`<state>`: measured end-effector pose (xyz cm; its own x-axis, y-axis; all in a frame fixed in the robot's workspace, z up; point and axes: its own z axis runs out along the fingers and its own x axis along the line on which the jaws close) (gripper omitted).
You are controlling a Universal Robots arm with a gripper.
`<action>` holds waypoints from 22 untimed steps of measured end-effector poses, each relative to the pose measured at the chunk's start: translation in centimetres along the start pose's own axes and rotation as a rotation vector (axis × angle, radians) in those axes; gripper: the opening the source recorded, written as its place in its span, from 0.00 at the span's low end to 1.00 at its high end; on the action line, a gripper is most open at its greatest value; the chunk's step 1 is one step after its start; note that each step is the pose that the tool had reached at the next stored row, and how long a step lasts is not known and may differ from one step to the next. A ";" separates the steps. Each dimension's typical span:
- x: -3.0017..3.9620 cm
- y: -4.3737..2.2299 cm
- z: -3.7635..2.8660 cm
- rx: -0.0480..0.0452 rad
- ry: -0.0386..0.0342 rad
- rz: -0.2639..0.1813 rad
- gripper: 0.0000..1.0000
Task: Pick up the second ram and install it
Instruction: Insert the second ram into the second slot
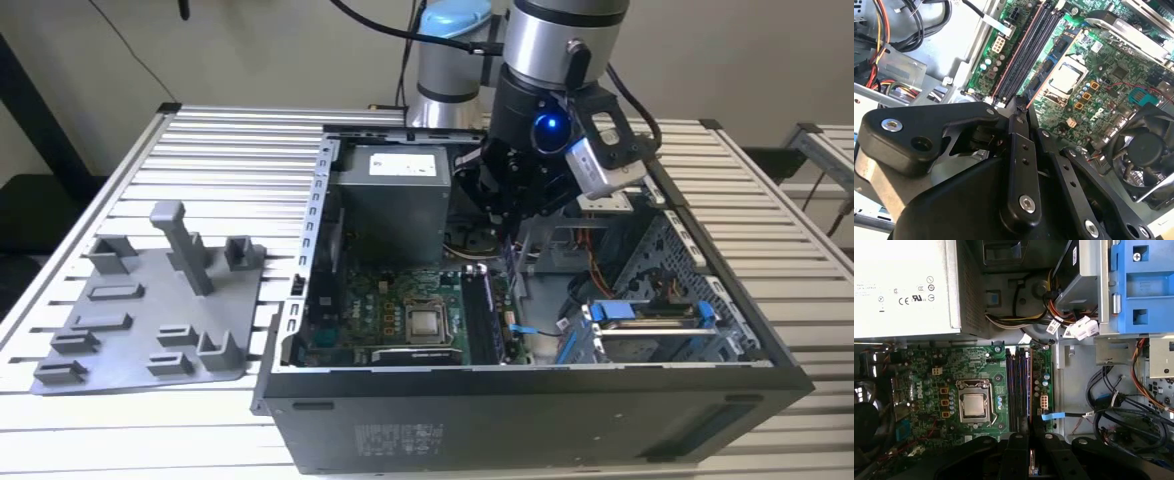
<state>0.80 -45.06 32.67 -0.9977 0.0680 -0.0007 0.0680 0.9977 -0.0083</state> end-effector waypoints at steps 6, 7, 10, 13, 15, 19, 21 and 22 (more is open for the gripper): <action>0.00 0.00 0.00 -0.0001 0.0000 0.000 0.14; 0.00 0.00 0.00 -0.0002 0.0000 0.000 0.14; 0.00 0.00 0.02 -0.0001 0.0001 0.000 0.14; 0.00 0.00 0.17 -0.0003 0.0000 0.000 0.14; 0.00 0.00 0.30 -0.0002 0.0001 0.000 0.14; 0.00 0.00 0.67 -0.0002 0.0000 0.000 0.14; 0.00 0.01 0.91 -0.0001 0.0000 0.000 0.14; 0.00 0.02 1.09 -0.0001 0.0000 0.000 0.14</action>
<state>0.80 -45.05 31.58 -0.9977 0.0684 -0.0007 0.0684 0.9976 -0.0082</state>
